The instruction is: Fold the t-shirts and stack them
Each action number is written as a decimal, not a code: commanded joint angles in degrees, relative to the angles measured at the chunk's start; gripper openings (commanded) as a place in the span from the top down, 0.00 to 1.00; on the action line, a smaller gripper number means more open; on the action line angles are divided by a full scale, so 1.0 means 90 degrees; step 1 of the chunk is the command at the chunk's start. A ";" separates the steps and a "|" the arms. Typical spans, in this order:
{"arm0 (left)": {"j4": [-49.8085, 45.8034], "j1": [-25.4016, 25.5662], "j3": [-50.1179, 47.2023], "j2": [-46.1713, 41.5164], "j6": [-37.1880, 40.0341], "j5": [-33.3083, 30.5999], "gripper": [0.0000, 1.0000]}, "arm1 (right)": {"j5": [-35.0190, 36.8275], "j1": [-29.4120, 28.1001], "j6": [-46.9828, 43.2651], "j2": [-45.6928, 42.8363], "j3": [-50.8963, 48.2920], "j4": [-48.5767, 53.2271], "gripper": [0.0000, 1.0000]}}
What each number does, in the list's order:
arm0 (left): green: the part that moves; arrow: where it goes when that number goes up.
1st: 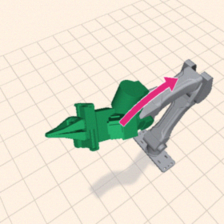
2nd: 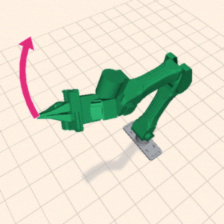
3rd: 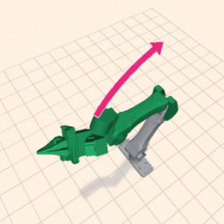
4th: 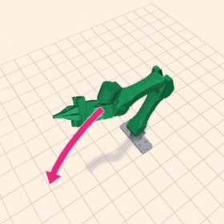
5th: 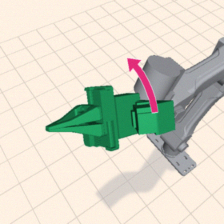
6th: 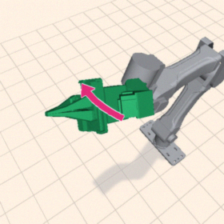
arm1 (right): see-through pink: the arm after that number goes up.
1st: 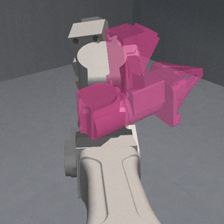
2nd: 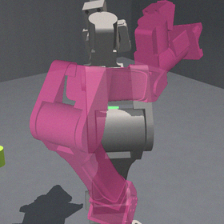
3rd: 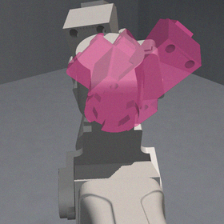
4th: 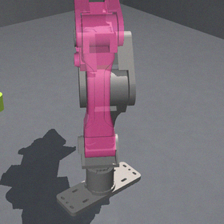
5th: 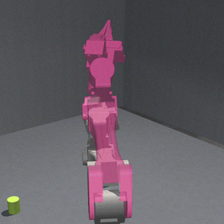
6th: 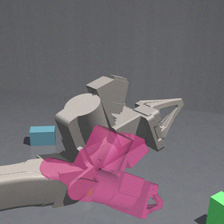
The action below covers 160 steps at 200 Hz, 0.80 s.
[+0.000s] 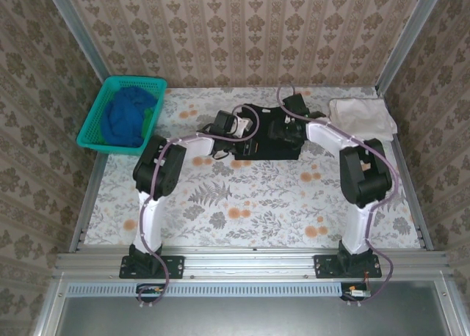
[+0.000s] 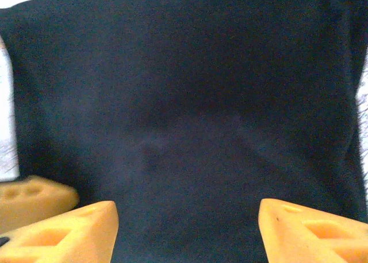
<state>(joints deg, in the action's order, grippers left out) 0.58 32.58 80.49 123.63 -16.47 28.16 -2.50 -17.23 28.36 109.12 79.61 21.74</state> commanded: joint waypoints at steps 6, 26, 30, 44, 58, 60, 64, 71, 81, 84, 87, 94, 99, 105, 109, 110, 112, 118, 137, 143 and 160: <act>-0.0233 -0.0016 -0.0478 -0.0351 -0.0181 0.0160 0.65 | -0.0467 -0.0084 0.0417 -0.0221 -0.0887 -0.0934 0.34; -0.0301 -0.0044 -0.0703 -0.0583 -0.0252 0.0057 0.65 | -0.0801 0.0097 0.0598 0.0040 -0.1235 -0.1230 0.36; -0.0325 -0.0054 -0.0741 -0.0619 -0.0247 0.0029 0.65 | -0.0927 0.0172 0.0653 0.0077 -0.1321 -0.1337 0.36; -0.0379 -0.0106 -0.0899 -0.0732 -0.0279 -0.0029 0.65 | -0.1405 0.0405 0.0869 0.0125 -0.1685 -0.1784 0.37; -0.0428 -0.0161 -0.1049 -0.0809 -0.0338 0.0055 0.66 | -0.1662 0.0448 0.0917 0.0092 -0.1956 -0.2065 0.34; -0.0431 -0.0162 -0.1079 -0.0832 -0.0345 0.0059 0.66 | -0.1699 0.0445 0.0920 0.0092 -0.1975 -0.2071 0.34; -0.0408 -0.0172 -0.1137 -0.0852 -0.0352 0.0050 0.66 | -0.1807 0.0447 0.0938 0.0101 -0.2006 -0.2089 0.32; -0.0398 -0.0175 -0.1236 -0.0912 -0.0372 0.0016 0.66 | -0.2057 0.0457 0.1004 0.0133 -0.2060 -0.2183 0.30; -0.0425 -0.0173 -0.1327 -0.0984 -0.0383 0.0015 0.66 | -0.2520 0.0493 0.1132 0.0116 -0.2156 -0.2399 0.28; -0.0443 -0.0173 -0.1364 -0.1005 -0.0391 0.0010 0.66 | -0.2635 0.0499 0.1182 0.0090 -0.2202 -0.2473 0.27; -0.0468 -0.0174 -0.1389 -0.1032 -0.0398 0.0014 0.66 | -0.2725 0.0505 0.1221 0.0052 -0.2242 -0.2552 0.26; -0.0526 -0.0172 -0.1442 -0.1106 -0.0419 0.0008 0.66 | -0.2873 0.0497 0.1262 -0.0094 -0.2314 -0.2649 0.25; -0.0568 -0.0177 -0.1502 -0.1149 -0.0424 -0.0012 0.66 | -0.2912 0.0491 0.1258 -0.0223 -0.2342 -0.2615 0.24; -0.0627 -0.0182 -0.1560 -0.1217 -0.0434 -0.0039 0.66 | -0.2894 0.0495 0.1223 -0.0411 -0.2354 -0.2488 0.23; -0.0694 -0.0190 -0.1590 -0.1266 -0.0443 -0.0056 0.67 | -0.2844 0.0491 0.1164 -0.0556 -0.2337 -0.2362 0.23; -0.0706 -0.0191 -0.1599 -0.1281 -0.0439 -0.0060 0.66 | -0.2826 0.0490 0.1140 -0.0588 -0.2335 -0.2330 0.22; -0.0740 -0.0197 -0.1607 -0.1304 -0.0444 -0.0055 0.66 | -0.2793 0.0497 0.1103 -0.0649 -0.2321 -0.2247 0.22; -0.0808 -0.0218 -0.1637 -0.1382 -0.0437 -0.0060 0.66 | -0.2620 0.0502 0.0961 -0.0880 -0.2272 -0.1945 0.22; -0.1165 -0.0285 -0.1471 -0.1635 -0.0422 -0.0184 0.65 | -0.1645 0.0571 0.0380 -0.1532 -0.1897 -0.0860 0.19; -0.1289 -0.0290 -0.1333 -0.1706 -0.0371 -0.0272 0.64 | -0.1204 0.0634 0.0218 -0.1648 -0.1737 -0.0495 0.18; -0.1627 -0.0246 -0.0825 -0.1856 -0.0198 -0.0613 0.58 | 0.0020 0.0997 -0.0178 -0.1763 -0.1205 0.0321 0.18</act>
<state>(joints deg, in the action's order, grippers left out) -7.55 30.63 67.37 110.56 -19.35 26.74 -18.15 -12.05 33.21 97.32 61.95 11.31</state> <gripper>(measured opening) 0.397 0.822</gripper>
